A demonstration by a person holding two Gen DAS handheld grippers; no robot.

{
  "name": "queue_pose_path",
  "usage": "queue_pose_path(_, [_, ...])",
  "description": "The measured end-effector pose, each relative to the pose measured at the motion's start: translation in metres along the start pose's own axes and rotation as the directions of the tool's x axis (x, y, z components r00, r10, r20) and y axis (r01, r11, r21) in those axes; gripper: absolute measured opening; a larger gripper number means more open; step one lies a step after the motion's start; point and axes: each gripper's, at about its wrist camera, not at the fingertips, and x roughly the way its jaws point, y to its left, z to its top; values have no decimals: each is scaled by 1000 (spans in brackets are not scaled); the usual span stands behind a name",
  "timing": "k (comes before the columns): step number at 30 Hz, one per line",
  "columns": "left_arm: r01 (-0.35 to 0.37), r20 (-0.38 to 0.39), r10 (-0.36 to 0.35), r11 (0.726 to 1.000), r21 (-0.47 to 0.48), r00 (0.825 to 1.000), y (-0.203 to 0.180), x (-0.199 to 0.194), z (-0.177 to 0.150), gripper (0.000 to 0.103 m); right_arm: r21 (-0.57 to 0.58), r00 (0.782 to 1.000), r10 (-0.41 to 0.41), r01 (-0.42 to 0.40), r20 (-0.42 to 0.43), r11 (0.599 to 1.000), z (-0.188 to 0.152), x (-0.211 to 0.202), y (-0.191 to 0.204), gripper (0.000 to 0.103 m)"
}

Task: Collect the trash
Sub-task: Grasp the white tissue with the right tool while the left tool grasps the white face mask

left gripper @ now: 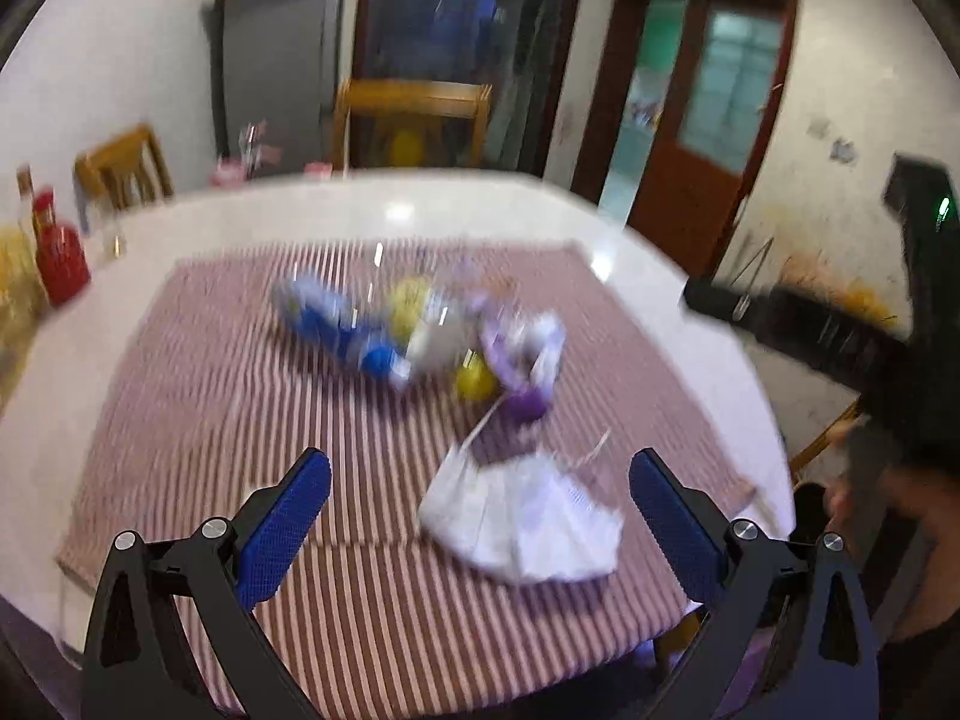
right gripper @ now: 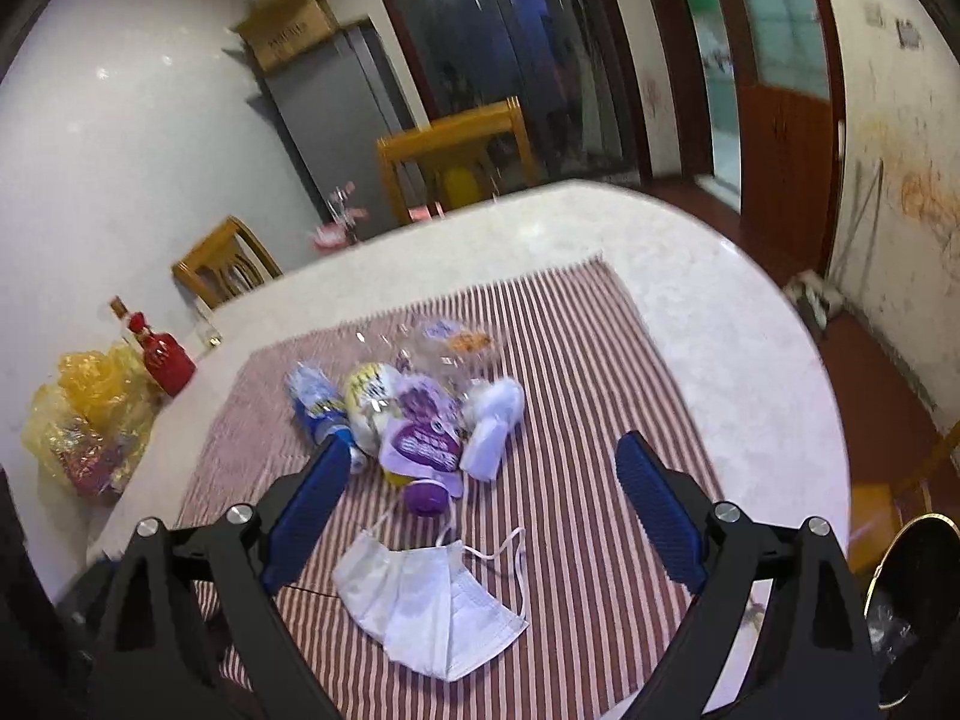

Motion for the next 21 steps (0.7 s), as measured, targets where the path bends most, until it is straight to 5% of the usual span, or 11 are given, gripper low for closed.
queue_pose_path(2, [-12,-77,8,999,-52,997,12,24,-5,97,6,999,0,0,-41,1000,5,19,-1,90])
queue_pose_path(7, [-11,-212,-14,993,-116,977,31,66,-11,97,-23,985,-34,31,-170,999,11,82,1,71])
queue_pose_path(16, [11,-260,-45,991,-132,965,42,80,-7,97,-99,926,-96,65,-365,993,13,183,1,65])
queue_pose_path(17, [17,-267,-54,990,-136,962,44,80,-7,97,-100,923,-101,69,-372,993,11,187,0,60])
queue_pose_path(19, [19,-280,-57,990,-138,958,46,82,-8,97,-121,917,-119,78,-381,990,8,192,0,34])
queue_pose_path(21, [16,-288,-55,991,-137,956,46,84,-8,97,-120,917,-100,58,-387,991,5,194,-1,22])
